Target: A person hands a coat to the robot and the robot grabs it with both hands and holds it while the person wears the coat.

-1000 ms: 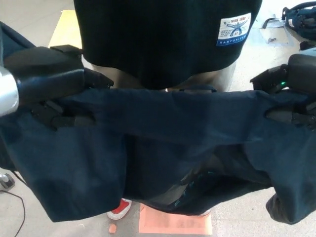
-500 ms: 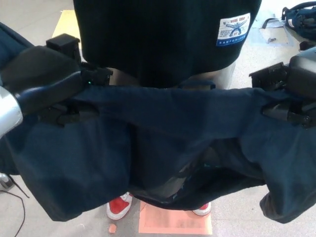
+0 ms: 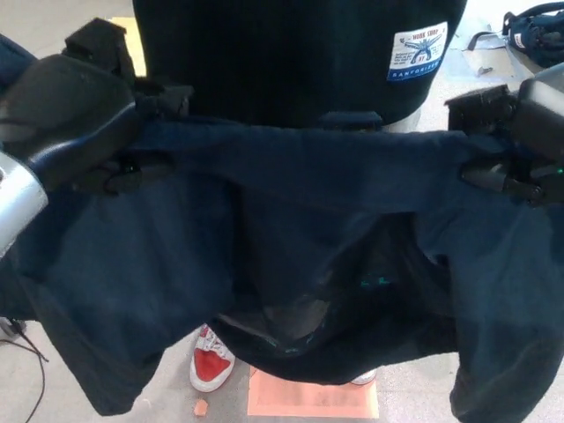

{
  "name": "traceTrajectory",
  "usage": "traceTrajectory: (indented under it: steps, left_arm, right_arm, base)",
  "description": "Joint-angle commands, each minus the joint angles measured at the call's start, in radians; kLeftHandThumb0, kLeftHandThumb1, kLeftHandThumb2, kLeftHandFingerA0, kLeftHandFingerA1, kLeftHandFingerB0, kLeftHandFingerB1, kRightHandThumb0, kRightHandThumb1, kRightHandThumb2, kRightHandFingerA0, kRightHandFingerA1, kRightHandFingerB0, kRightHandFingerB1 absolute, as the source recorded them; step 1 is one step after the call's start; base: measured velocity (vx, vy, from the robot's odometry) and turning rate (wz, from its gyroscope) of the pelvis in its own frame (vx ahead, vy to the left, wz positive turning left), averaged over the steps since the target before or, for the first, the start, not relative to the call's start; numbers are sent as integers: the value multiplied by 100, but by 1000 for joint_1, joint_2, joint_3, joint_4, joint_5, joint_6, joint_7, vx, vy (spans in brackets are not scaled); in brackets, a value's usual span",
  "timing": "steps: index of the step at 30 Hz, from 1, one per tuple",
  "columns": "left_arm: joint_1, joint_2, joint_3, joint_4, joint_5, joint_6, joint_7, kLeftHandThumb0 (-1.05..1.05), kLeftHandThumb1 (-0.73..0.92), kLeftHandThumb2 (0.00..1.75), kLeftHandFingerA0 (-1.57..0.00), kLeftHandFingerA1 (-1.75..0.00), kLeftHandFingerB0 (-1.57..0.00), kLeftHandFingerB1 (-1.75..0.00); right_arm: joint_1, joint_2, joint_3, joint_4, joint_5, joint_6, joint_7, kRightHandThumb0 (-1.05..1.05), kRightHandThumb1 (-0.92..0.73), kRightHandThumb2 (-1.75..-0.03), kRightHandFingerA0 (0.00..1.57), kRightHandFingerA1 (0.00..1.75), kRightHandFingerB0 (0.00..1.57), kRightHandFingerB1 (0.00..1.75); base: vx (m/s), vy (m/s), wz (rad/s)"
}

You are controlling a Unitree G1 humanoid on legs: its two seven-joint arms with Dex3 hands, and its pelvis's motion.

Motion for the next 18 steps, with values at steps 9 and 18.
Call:
traceTrajectory:
  steps: [9,18]
  left_arm:
    - [-272,-42,36,256,313,-41,558,-33,83,64,-92,-175,-62,-162]
    - [-464,-25,45,336,326,-39,583,-34,81,65,-93,-174,-69,-158]
  right_arm:
    - [-267,136,-176,235,-289,110,-539,-38,-83,-71,93,164,81,109]
    - [-542,128,-159,420,-308,90,-566,-40,-86,-66,99,158,81,145]
  base:
    - [0,0,0]
    - [0,0,0]
